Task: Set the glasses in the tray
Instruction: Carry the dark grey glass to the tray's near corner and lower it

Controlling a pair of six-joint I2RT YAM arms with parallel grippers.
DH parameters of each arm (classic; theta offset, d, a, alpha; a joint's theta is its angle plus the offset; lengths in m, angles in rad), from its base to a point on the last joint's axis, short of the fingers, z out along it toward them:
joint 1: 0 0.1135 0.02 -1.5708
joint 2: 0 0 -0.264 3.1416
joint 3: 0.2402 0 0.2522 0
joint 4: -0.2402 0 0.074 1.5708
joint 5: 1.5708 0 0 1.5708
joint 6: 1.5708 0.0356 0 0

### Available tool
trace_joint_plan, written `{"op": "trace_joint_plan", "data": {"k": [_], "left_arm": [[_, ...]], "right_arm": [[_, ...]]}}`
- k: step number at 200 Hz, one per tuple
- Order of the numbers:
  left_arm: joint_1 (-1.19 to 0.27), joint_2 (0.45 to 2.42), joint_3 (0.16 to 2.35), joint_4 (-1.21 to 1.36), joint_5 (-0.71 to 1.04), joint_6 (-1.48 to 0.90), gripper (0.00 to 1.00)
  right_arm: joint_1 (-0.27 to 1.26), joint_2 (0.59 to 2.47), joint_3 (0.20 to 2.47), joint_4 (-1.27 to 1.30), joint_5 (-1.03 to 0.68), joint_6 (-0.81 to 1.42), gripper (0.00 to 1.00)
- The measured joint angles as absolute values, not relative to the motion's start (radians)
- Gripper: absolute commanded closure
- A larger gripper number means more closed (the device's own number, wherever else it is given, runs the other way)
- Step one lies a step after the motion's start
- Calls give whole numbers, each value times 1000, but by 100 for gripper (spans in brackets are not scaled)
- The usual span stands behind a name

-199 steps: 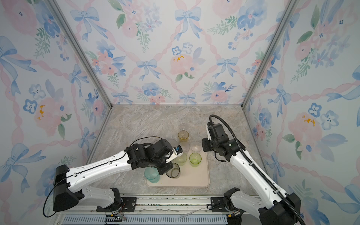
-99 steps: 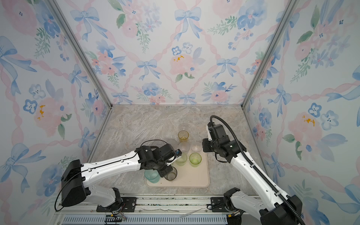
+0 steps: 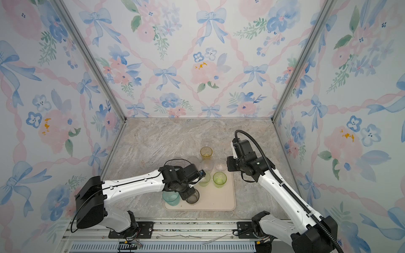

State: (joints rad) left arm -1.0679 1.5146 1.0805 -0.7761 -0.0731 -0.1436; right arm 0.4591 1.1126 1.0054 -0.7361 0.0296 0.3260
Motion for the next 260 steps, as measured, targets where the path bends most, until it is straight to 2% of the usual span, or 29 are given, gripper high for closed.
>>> {"op": "trace_joint_plan", "data": {"k": [94,107,124,260], "left_arm": [[-1057,1522,1058,-763,-102,-144,91],[-1053,1522,1055,-761,-102,-144,89],[-1053,1522,1052,-756,-107,-147,81],[-1052,1415,1043,-757,-115,-151,79]], "right_arm": [[459,1145,1005,-734,28,326,60],[459,1150,1005,-731,28,326,60],[459,1151,1005,-728,25,326,60],[474,1166,1005,-728,26,326,59]]}}
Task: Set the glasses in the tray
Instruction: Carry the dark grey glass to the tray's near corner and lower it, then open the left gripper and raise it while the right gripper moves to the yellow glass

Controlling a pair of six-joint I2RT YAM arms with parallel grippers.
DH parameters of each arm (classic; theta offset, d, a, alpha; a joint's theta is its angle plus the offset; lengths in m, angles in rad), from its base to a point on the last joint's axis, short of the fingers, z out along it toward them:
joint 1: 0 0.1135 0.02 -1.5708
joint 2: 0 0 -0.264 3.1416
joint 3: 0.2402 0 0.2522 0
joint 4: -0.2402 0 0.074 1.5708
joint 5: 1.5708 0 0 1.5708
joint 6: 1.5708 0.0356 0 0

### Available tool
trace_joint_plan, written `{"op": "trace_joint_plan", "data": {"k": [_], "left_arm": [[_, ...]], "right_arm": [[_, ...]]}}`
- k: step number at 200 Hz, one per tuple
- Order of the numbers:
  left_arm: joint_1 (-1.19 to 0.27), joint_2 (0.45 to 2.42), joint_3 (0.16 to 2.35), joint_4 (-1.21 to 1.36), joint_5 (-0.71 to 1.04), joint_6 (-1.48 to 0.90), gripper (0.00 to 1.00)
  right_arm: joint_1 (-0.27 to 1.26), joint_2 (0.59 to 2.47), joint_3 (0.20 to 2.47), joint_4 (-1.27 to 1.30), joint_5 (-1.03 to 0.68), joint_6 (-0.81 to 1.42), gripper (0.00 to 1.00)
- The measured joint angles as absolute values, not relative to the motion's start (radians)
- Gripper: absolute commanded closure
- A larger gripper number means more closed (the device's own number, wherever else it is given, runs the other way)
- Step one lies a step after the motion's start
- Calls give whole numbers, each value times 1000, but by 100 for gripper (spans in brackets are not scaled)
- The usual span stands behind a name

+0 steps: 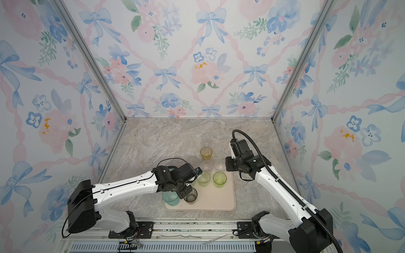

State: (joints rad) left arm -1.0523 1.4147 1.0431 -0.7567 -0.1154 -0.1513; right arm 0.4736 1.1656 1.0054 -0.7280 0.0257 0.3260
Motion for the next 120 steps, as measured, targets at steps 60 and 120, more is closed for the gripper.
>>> {"op": "trace_joint_plan", "data": {"k": [60,120], "left_arm": [[-1049,1369,1060,-756,-115,-142,77],[-888,1285,1134,-678,-81,-113,73]], "right_arm": [[480,1191,1013,-729,26,326,59],[487,1241,1060,-724,26,316,59]]}}
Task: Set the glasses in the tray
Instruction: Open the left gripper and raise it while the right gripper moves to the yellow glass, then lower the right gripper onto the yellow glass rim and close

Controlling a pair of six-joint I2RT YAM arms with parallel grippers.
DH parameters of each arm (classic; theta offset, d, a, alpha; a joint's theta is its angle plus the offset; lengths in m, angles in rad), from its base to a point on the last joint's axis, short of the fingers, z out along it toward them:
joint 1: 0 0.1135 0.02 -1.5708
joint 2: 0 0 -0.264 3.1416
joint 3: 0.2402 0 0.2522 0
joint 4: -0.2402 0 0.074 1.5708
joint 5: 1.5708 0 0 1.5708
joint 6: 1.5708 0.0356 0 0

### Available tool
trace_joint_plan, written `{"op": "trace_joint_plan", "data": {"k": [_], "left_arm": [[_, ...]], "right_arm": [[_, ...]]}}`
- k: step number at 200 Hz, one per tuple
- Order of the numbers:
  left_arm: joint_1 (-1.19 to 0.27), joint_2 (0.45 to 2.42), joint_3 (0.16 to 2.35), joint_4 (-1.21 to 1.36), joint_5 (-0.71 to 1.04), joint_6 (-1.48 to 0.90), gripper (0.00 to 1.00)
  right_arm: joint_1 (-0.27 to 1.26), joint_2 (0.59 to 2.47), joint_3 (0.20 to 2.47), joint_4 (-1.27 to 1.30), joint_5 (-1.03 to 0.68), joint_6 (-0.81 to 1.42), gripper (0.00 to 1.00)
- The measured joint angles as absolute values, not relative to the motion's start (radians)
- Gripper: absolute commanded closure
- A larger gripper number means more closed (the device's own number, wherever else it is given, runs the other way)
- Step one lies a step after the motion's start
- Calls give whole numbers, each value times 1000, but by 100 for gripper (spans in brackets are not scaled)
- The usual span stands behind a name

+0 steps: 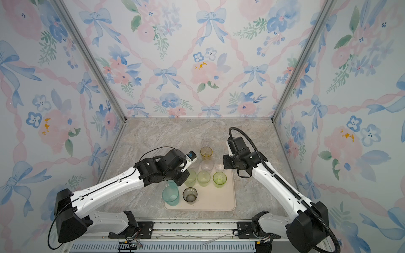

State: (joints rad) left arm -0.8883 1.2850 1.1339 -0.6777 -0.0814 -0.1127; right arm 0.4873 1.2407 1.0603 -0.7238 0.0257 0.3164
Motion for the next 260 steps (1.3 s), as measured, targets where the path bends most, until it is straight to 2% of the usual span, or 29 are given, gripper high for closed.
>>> {"op": "trace_joint_plan", "data": {"k": [73,115,166,260], "left_arm": [[-617,1258,1158,-553,-39,-117,72],[-517,1257,1121,-438,-40,-163,72],[-473,1260,1027,-315,-44,-223,72],[-444,1331,1017,-236,-27,-241,72]], "right_arm": [[487,1348,1195,-721,25,261,60],[488,1449,1275,-720,25,228,65],[493,1612,1377,-722,25,200,80],[500,1877,1544,-729,7,181,77]]}}
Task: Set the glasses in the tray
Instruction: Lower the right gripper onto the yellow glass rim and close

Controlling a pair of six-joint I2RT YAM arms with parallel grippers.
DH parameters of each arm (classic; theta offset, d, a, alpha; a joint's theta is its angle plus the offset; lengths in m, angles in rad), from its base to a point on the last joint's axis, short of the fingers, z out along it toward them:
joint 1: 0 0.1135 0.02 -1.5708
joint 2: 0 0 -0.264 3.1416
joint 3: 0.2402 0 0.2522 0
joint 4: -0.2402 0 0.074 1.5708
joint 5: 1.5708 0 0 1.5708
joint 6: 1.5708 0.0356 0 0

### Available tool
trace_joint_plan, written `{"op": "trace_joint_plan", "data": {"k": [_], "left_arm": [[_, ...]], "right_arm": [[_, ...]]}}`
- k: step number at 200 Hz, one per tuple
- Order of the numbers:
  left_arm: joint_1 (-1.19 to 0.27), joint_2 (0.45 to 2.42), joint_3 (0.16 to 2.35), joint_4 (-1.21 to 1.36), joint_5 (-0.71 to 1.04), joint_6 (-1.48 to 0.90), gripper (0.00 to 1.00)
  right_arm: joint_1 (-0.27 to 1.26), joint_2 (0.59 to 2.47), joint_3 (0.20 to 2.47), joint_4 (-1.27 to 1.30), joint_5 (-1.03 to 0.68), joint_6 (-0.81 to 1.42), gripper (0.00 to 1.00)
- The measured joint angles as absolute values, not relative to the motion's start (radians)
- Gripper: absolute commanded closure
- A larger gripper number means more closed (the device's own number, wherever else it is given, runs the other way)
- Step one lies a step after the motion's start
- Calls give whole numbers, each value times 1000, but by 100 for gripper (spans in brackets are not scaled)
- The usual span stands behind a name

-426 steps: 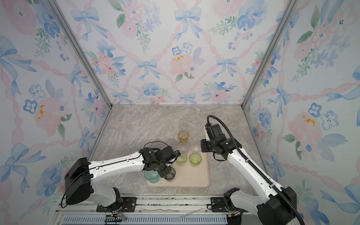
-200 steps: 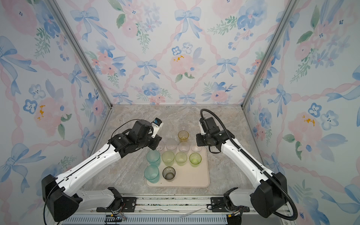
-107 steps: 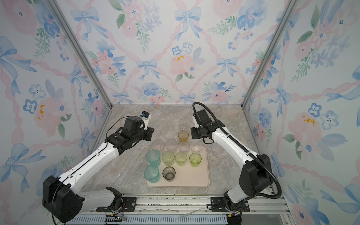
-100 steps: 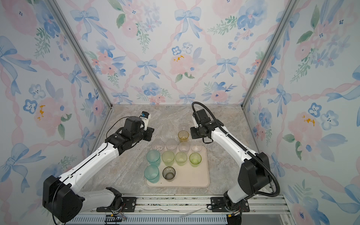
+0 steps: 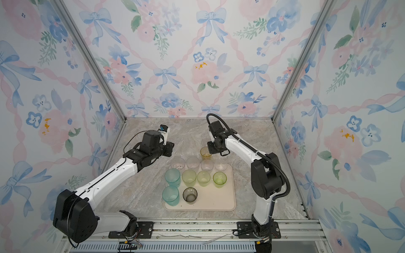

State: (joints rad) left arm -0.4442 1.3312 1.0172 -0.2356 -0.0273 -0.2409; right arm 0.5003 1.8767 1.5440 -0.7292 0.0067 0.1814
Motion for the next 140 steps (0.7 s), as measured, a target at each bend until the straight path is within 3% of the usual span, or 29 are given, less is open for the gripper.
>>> {"op": "trace_joint_plan", "data": {"k": [140], "left_arm": [[-418,1353,1011,-207,2,-241,72]], "right_arm": [[499,1975,1600,-732,-23,171,78]]}}
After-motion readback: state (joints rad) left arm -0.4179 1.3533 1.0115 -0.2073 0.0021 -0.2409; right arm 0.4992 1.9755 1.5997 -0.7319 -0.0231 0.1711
